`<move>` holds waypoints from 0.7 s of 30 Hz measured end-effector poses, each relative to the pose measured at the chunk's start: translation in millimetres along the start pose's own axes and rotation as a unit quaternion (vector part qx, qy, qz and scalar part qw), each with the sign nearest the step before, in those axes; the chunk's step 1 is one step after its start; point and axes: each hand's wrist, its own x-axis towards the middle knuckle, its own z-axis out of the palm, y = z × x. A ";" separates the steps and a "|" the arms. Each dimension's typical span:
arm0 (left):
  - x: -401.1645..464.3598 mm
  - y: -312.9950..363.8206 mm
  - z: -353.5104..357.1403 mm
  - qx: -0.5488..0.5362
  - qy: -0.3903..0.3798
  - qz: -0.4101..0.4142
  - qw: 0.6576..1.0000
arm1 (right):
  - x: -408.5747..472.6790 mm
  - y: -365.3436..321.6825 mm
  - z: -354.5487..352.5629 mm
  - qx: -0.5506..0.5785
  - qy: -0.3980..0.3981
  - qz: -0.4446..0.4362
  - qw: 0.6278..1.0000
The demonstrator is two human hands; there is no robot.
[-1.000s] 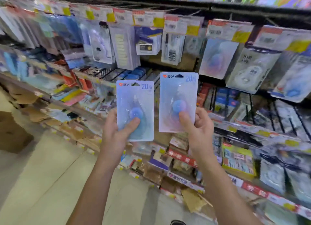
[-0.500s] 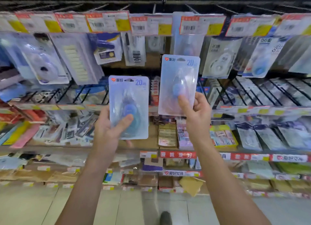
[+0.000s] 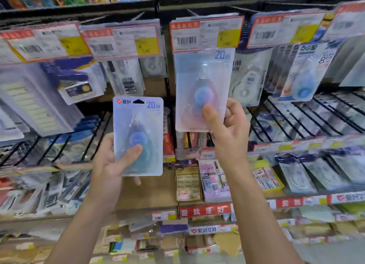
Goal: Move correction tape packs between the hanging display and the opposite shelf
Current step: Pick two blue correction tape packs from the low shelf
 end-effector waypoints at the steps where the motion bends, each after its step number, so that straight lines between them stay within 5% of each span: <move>1: 3.2 -0.8 1.5 -0.002 -0.003 -0.003 1.000 | 2.5 -0.8 -0.4 0.002 0.001 -0.005 1.000; 21: 41.9 -4.2 17.2 0.012 -0.034 -0.006 0.999 | 26.8 -6.1 9.2 0.004 0.003 0.002 1.000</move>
